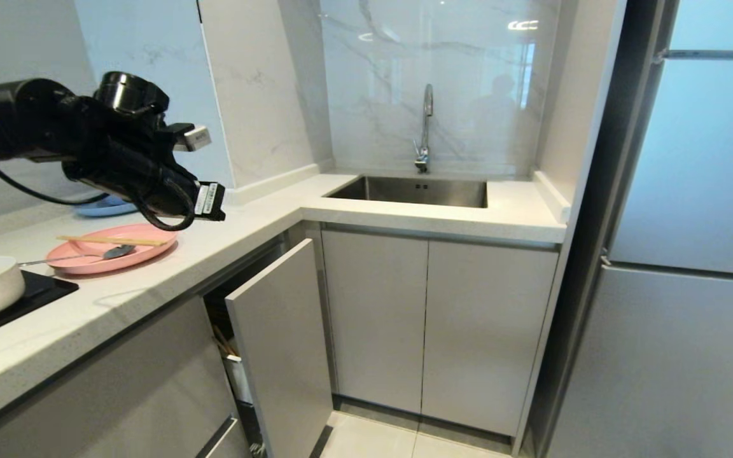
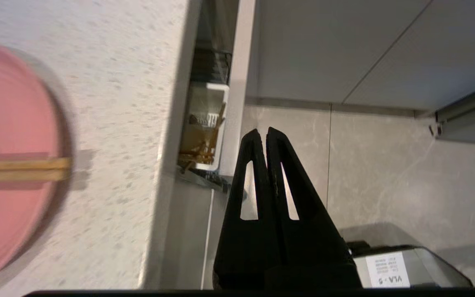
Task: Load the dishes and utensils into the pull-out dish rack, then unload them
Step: Open the cupboard
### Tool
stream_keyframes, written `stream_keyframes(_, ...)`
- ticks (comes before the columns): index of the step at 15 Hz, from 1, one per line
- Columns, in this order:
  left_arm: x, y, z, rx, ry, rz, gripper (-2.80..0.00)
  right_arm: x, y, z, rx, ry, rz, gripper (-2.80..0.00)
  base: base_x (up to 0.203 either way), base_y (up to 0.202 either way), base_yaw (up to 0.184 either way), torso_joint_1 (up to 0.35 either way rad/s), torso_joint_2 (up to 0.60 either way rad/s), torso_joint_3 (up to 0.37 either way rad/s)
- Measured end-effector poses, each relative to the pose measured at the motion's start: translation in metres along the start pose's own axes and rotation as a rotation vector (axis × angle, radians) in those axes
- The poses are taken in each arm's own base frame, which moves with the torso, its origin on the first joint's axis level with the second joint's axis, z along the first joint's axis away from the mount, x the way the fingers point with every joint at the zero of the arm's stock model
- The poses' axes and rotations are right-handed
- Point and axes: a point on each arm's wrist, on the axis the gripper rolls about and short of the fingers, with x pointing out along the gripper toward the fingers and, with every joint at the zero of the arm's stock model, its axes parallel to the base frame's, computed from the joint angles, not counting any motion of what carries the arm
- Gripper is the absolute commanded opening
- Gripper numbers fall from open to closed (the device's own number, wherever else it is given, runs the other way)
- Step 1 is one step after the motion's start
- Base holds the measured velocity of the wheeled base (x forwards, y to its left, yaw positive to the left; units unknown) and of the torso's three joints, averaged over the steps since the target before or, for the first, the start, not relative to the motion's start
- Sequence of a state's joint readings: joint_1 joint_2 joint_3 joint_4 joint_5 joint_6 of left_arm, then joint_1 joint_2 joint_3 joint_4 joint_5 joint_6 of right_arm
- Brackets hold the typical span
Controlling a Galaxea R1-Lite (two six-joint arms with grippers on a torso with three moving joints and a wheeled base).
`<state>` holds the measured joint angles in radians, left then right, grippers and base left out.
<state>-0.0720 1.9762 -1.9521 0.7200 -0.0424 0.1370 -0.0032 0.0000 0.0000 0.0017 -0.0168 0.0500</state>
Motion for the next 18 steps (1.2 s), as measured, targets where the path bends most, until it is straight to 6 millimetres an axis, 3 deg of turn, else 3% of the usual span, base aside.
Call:
stream_keyframes(7,0.083,-0.004,-0.016,0.030,0.123,0.037,-2.80,0.000,0.000,0.000,0.000,0.000,0.000,-2.80,0.000,0.000,0.000,0.000,0.00,0.000)
stream_keyframes(11,0.110,-0.009,-0.022,0.073,0.143,0.055,-2.80,0.000,0.000,0.000,0.000,0.000,0.000,-2.80,0.000,0.000,0.000,0.000,0.00,0.000)
stream_keyframes(12,0.115,-0.011,-0.024,0.078,0.153,0.061,0.00,0.000,0.000,0.000,0.000,0.000,0.000,-2.80,0.000,0.000,0.000,0.000,0.00,0.000)
stream_keyframes(18,0.144,-0.017,-0.028,0.095,0.135,0.093,0.00,0.000,0.000,0.000,0.000,0.000,0.000,-2.80,0.000,0.000,0.000,0.000,0.00,0.000)
